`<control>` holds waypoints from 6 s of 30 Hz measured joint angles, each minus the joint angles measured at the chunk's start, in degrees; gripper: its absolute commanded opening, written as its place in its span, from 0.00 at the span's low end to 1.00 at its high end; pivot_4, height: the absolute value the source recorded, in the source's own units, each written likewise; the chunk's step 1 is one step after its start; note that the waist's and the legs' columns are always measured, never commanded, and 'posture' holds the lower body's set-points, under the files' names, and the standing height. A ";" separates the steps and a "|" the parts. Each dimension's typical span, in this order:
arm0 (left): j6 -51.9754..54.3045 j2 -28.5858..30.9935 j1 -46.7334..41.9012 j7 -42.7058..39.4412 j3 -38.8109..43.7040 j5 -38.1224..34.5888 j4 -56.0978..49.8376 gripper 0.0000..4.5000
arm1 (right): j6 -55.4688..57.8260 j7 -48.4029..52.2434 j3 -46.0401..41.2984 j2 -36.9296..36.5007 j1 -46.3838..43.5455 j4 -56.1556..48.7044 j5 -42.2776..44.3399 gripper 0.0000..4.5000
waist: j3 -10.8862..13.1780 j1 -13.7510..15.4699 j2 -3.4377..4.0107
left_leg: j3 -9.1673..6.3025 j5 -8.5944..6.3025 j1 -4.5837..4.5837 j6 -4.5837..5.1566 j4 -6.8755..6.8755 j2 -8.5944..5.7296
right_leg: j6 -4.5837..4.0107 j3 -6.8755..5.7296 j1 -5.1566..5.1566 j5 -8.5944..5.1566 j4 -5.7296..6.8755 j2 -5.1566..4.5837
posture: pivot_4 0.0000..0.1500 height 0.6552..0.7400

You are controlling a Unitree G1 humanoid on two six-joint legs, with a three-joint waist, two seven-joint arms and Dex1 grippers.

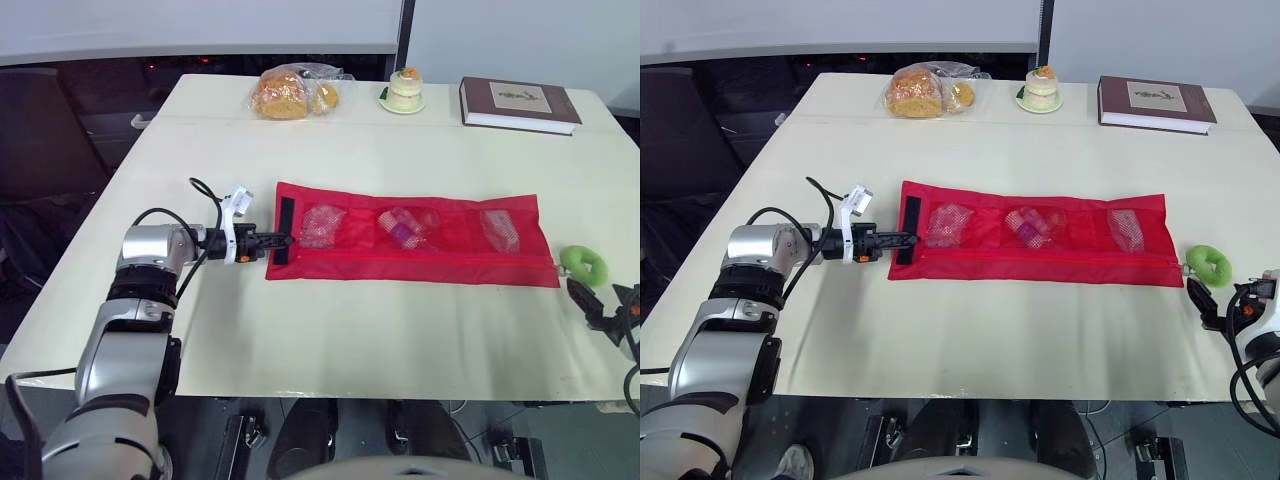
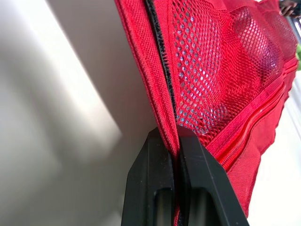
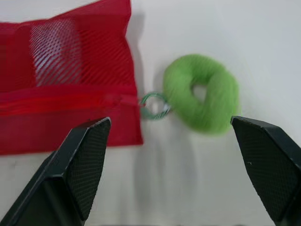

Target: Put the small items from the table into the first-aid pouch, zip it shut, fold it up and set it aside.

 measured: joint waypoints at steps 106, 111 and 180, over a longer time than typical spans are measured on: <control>-15.24 0.54 7.20 -5.42 1.26 -12.46 -48.31 1.00 | -11.59 13.15 48.18 -24.99 -22.39 -6.17 -13.53 0.81 | 0.13 0.54 0.12 | 0.23 -0.01 -0.04 0.02 0.03 0.00 | 0.04 0.76 -0.02 -0.01 -0.22 0.44 | 1.00 0.87; -11.63 1.19 8.46 -2.93 3.02 -13.84 -46.69 1.00 | -10.05 15.94 42.48 -24.73 -21.22 -10.18 -9.39 0.98 | 0.15 0.70 0.08 | 0.17 -0.01 -0.06 0.02 0.03 0.02 | 0.05 0.69 -0.02 -0.01 -0.21 0.44 | 1.00 0.87; 18.33 10.05 15.94 0.60 8.34 -24.35 -31.21 0.00 | -25.88 32.21 49.90 -12.44 -35.71 17.89 -14.33 0.00 | 0.11 1.42 -0.08 | 0.04 0.04 -0.07 -0.06 0.06 -0.10 | -0.15 0.56 0.00 -0.09 -0.13 0.22 | 1.00 0.87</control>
